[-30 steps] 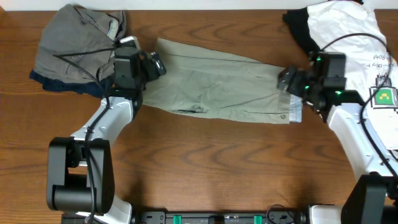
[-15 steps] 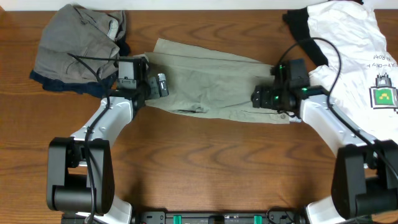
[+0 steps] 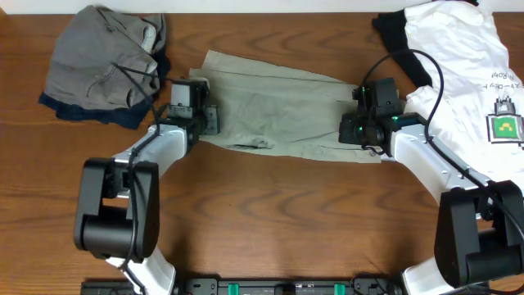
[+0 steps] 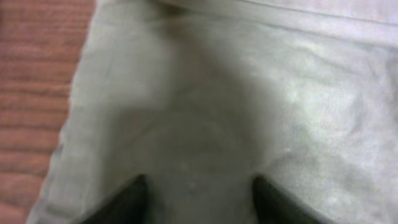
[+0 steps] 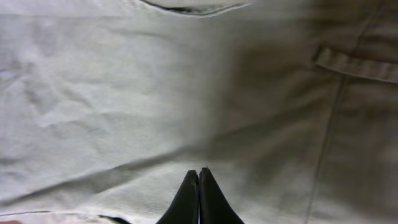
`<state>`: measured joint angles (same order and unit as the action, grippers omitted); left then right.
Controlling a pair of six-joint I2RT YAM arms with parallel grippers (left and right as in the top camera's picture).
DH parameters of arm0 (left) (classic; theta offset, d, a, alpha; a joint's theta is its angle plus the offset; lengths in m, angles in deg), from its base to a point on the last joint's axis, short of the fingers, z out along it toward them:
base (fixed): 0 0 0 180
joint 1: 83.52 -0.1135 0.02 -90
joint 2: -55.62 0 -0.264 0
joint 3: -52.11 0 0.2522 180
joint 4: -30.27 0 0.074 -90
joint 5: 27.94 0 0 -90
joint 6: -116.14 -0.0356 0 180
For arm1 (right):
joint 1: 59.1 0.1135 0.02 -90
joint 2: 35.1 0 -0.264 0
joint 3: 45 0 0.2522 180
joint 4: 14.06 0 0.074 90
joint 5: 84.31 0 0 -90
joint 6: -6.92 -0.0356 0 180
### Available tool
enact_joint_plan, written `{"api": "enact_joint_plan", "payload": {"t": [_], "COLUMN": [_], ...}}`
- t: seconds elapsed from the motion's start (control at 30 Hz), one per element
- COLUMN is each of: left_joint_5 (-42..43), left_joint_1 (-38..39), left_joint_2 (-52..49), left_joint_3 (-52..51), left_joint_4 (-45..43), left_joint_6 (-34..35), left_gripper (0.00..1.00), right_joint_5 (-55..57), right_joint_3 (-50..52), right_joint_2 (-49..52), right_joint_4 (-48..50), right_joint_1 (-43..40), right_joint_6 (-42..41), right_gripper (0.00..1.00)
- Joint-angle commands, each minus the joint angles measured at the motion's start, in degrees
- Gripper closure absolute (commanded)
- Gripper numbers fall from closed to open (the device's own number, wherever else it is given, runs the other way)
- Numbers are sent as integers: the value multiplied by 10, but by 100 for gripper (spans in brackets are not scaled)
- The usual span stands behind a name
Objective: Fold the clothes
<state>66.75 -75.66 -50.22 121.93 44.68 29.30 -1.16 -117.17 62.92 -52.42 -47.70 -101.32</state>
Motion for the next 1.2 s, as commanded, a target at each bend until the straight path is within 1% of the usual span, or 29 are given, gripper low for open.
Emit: {"api": "enact_joint_plan", "payload": {"t": [0.0,0.07,0.1,0.37,0.5,0.73,0.83,0.97,1.07,1.17], "left_joint_5": [-15,-15,-15,-16,-16,-15,-10,-4,-4,-4], "left_joint_1": [6,7,8,9,9,9,9,9,9,9], "left_joint_2": [-12,-15,-16,-17,-17,-17,-17,-17,-17,-14], "left_joint_3": [6,6,5,3,1,1,1,1,1,1], "left_joint_4": [2,16,23,37,66,183,240,334,407,455], "left_joint_6": [-27,-27,-25,-21,0,53,90,121,135,135], "left_gripper": [74,85,87,90,89,89,89,88,88,88], "right_joint_5": [21,21,21,18,-5,-70,-71,-71,-71,-72], "right_joint_3": [-4,-4,-4,-4,-4,-4,-4,-4,-4,-4], "right_joint_2": [6,11,15,56,78,80,80,80,80,80], "right_joint_4": [-2,-8,-9,-11,-13,-63,-102,-154,-182,-189], "right_joint_1": [2,2,2,3,3,2,2,2,2,2], "right_joint_6": [-6,-10,-11,-16,-23,-32,-32,-31,-31,-31], "right_gripper": [99,99,99,99,99,99,99,99,99,99]}}
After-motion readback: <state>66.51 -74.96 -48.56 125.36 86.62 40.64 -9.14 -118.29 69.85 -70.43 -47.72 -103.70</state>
